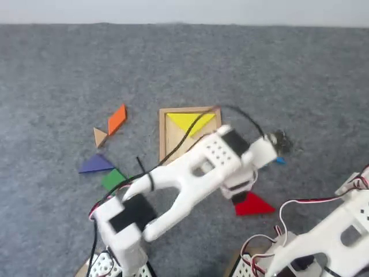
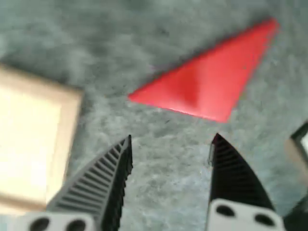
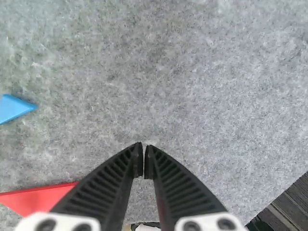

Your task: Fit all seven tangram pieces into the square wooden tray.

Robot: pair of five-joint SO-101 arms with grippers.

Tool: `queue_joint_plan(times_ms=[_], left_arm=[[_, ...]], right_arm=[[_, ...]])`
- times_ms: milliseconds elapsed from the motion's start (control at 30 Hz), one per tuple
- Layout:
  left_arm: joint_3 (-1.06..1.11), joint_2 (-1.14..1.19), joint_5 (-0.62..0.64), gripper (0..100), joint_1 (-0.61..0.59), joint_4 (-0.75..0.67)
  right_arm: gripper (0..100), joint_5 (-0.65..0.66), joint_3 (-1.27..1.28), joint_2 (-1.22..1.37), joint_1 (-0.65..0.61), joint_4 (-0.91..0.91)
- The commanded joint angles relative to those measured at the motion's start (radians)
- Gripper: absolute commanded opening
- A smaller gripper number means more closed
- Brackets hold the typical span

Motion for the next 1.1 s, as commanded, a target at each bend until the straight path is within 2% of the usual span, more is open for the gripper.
queue_joint_plan(times_ms=[0,167,300,400,533,633,800,1067], left_arm=[[0.147,-0.189,-0.152,26,-0.008,-0.137],[0.189,-0.255,-0.301,28,-0.009,-0.163],[0.214,-0.253,-0.384,28,0.080,-0.189],[0.240,-0.249,-0.512,28,0.133,-0.201],[0.229,-0.175,-0.698,28,0.129,-0.175],[0.137,-0.106,-0.769,28,0.084,-0.127],[-0.048,0.029,-0.796,28,0.115,-0.043],[-0.209,0.186,-0.781,28,0.149,-0.040]], right_arm=[[1.9,0.008,-0.049,0.007,0.005,0.010],[1.9,0.008,-0.049,0.007,0.005,0.010],[1.9,0.008,-0.040,0.005,0.005,0.010],[1.9,0.008,-0.028,0.005,0.005,0.005],[2.0,0.008,-0.028,-0.004,0.007,0.008],[2.0,0.008,-0.029,-0.005,0.008,0.008],[2.0,0.008,-0.029,-0.005,0.007,0.008],[2.0,0.008,-0.029,-0.005,0.007,0.008]])
